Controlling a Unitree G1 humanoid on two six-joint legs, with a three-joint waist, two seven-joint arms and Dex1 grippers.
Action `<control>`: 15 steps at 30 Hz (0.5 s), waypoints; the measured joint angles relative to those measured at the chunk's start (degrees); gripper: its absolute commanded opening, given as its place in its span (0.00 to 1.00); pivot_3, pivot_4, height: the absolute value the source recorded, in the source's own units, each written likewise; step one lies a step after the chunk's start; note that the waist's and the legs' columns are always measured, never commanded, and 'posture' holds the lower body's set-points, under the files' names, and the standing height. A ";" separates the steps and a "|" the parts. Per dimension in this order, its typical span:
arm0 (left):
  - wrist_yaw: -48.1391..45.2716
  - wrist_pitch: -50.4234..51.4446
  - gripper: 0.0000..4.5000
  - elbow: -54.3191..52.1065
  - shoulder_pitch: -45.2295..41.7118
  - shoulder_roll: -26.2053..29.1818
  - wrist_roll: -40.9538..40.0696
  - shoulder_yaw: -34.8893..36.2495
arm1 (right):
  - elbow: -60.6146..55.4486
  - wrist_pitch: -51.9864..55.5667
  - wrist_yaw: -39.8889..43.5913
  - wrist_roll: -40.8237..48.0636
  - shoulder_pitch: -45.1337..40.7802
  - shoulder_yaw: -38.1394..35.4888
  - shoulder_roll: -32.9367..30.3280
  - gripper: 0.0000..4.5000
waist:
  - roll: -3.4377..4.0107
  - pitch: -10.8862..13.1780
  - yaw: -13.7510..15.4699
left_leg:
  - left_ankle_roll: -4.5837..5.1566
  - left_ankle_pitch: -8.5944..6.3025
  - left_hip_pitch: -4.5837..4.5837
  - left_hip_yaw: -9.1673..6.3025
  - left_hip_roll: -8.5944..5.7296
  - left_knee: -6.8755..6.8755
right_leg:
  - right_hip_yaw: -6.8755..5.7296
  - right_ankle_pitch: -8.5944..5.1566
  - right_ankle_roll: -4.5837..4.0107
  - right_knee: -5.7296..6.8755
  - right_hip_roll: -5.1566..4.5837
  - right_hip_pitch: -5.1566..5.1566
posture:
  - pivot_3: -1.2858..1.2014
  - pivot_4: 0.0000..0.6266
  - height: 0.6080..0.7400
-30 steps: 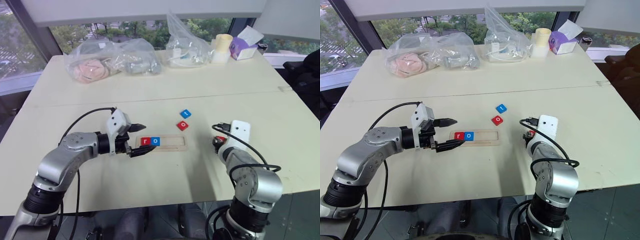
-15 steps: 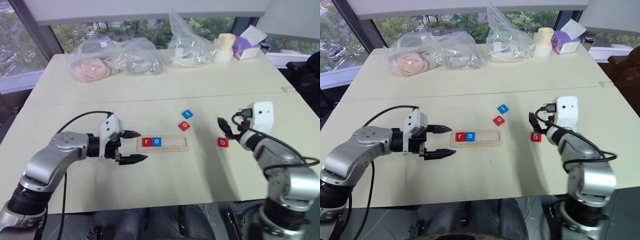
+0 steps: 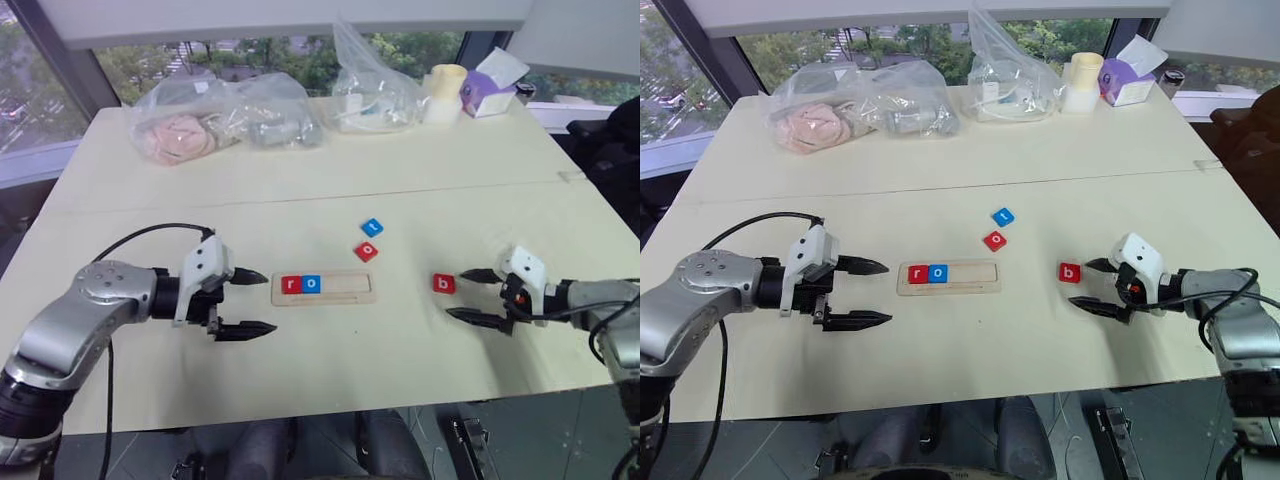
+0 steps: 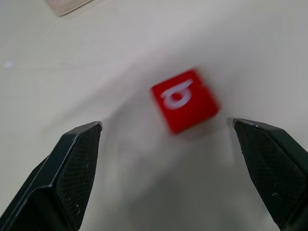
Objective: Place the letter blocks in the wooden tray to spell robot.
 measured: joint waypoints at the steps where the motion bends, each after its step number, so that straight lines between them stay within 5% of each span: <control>1: 0.08 0.59 1.00 -0.62 0.96 0.47 -0.45 0.76 | 1.92 -1.87 0.60 -0.80 -1.26 0.89 0.02 1.00 | -0.01 0.00 0.03 | 0.00 0.00 0.00 0.02 0.00 0.00 | 0.01 0.00 0.00 0.00 -0.01 0.00 | 0.52 0.24 1.00; 4: 0.47 2.02 1.00 -2.20 2.86 1.72 -1.73 2.80 | 7.94 -6.81 1.93 -3.03 -4.40 3.88 0.29 1.00 | -0.04 0.03 0.31 | 0.00 0.00 -0.01 0.02 -0.04 0.01 | 0.01 0.00 0.00 -0.01 -0.04 0.01 | 0.52 0.24 1.00; 7: 1.10 3.04 1.00 -3.05 3.34 2.01 -2.41 3.92 | 10.59 -10.01 3.58 -3.39 -6.01 4.83 0.32 0.82 | -0.04 0.03 0.28 | -0.01 0.00 0.00 0.02 -0.04 0.08 | 0.01 0.01 0.01 0.00 -0.04 0.06 | 0.52 0.24 1.00; 12: 1.61 3.78 1.00 -3.26 4.36 2.58 -3.25 5.01 | 11.46 -12.67 5.11 -3.36 -6.11 5.57 0.34 0.27 | -0.04 0.03 0.16 | -0.01 0.00 0.01 0.02 -0.03 0.17 | 0.02 0.03 0.02 0.08 -0.03 0.07 | 0.52 0.24 1.00; 15: 2.19 3.83 1.00 -3.31 4.36 2.59 -3.40 5.02 | 10.41 -11.36 4.16 -3.52 -6.60 6.06 0.40 0.25 | -0.04 0.03 0.16 | -0.01 0.00 0.02 0.02 -0.03 0.21 | 0.04 0.04 0.02 0.13 -0.03 0.07 | 0.52 0.24 1.00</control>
